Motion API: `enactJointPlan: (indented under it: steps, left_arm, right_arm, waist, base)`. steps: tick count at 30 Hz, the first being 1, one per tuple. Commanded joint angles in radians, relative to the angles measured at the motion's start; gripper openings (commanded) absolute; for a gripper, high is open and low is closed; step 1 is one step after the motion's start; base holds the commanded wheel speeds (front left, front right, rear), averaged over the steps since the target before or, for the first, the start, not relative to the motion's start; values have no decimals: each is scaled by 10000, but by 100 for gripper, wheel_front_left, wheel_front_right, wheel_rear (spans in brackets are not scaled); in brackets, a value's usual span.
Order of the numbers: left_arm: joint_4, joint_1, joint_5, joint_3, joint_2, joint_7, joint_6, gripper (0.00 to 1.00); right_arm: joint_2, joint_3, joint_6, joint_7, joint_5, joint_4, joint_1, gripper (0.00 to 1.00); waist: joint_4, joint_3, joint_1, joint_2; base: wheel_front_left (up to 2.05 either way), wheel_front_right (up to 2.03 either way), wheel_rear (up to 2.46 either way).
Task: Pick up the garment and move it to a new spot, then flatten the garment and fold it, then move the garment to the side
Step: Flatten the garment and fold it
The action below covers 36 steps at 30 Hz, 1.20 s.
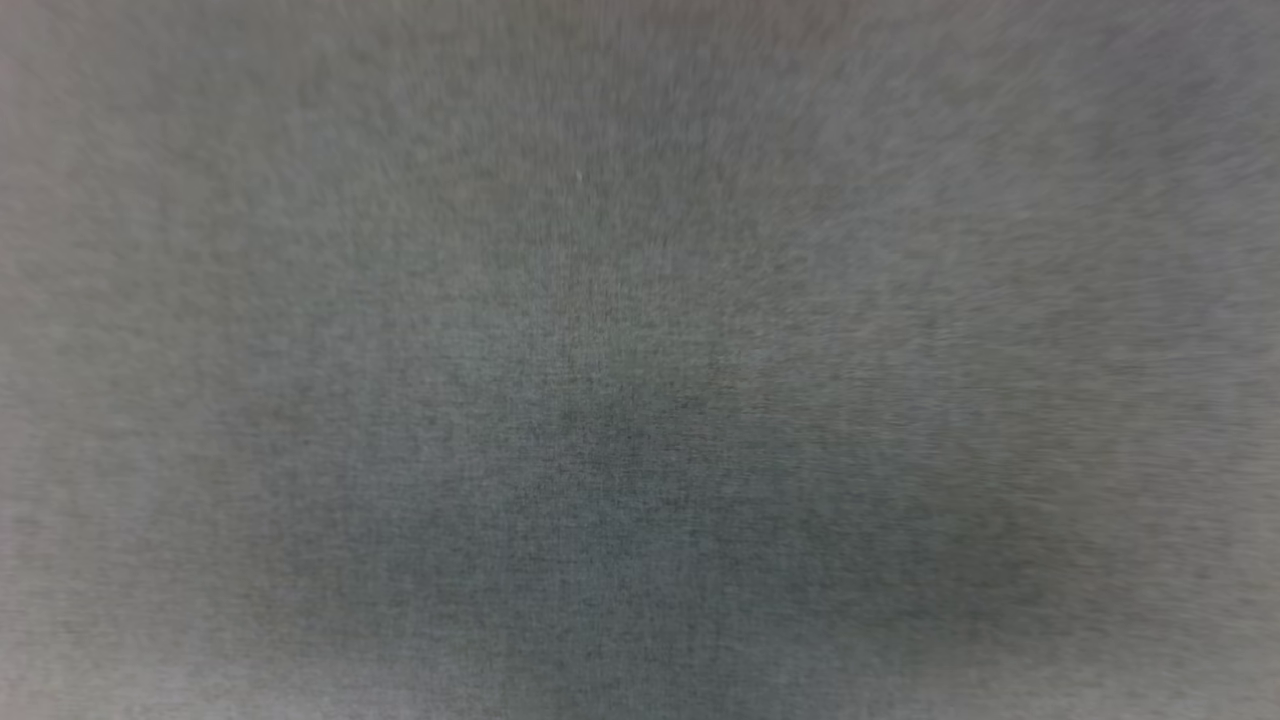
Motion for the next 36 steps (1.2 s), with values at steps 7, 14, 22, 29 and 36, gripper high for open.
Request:
enactJointPlan:
  steps: [7,14,22,29,36]
  left_arm:
    - [-777,763,-837,-175,75,-427,-38,0]
    - [-784,1867,-1211,-801,100,-504,-38,0]
    - [-1174,3086,-1921,-1588,51,-181,-39,0]
    - [-2592,5117,-3056,-2409,567,418,-39,0]
    - [-4202,7819,-3777,-3114,1670,439,-39,0]
  right_arm:
    - [163,-135,-6,-3,-749,-378,490,0]
    - [281,590,-6,-4,-571,-62,1104,0]
    - [-162,1706,-8,-5,738,-155,1840,0]
    - [-1503,3054,-8,-6,2898,-1446,4059,0]
    - [-2960,3066,-8,-4,4364,-3315,7767,0]
  waist:
    - [1014,2965,0,-1]
    - [1370,2860,0,-1]
    - [1599,1883,0,-1]
    - [1669,197,0,-1]
    - [1518,-1585,0,-1]
  base:
    - [0,0,0]
    - [0,0,0]
    - [0,0,0]
    - [0,0,0]
    - [0,0,0]
